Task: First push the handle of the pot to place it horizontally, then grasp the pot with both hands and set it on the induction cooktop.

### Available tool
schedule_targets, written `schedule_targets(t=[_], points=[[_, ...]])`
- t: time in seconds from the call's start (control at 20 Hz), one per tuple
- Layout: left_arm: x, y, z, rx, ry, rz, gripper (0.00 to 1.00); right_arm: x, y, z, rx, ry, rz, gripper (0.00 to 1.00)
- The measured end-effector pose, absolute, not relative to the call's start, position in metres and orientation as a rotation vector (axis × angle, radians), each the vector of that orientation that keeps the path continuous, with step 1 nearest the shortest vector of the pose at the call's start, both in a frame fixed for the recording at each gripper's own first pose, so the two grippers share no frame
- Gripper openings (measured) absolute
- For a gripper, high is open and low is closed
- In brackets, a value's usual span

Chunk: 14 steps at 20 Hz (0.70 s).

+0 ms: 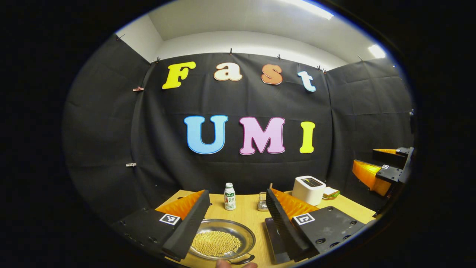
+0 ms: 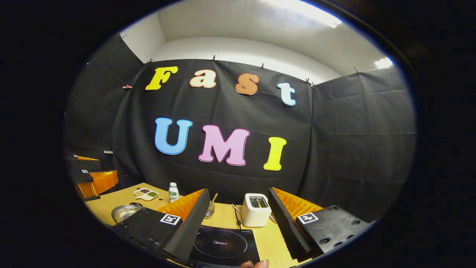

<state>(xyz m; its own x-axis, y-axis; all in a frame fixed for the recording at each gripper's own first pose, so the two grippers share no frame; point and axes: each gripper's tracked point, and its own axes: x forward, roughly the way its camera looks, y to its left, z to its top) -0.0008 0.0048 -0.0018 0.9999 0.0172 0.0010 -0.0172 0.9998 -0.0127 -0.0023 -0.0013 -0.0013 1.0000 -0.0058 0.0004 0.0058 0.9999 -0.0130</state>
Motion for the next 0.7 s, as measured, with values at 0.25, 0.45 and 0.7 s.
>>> schedule_targets(t=[0.25, 0.45, 0.7], points=[[-0.007, -0.009, 0.001, -0.015, -0.003, -0.063, 0.52, -0.003, -0.001, -0.003, -0.017, 0.001, -0.004, 0.98], [-0.008, -0.003, -0.016, -0.012, 0.069, -0.075, 0.07, -0.005, 0.003, -0.003, -0.025, 0.002, 0.006, 0.98], [-0.013, 0.018, -0.066, -0.014, 0.257, -0.061, 0.05, -0.008, 0.006, -0.007, -0.031, 0.008, 0.017, 0.98]])
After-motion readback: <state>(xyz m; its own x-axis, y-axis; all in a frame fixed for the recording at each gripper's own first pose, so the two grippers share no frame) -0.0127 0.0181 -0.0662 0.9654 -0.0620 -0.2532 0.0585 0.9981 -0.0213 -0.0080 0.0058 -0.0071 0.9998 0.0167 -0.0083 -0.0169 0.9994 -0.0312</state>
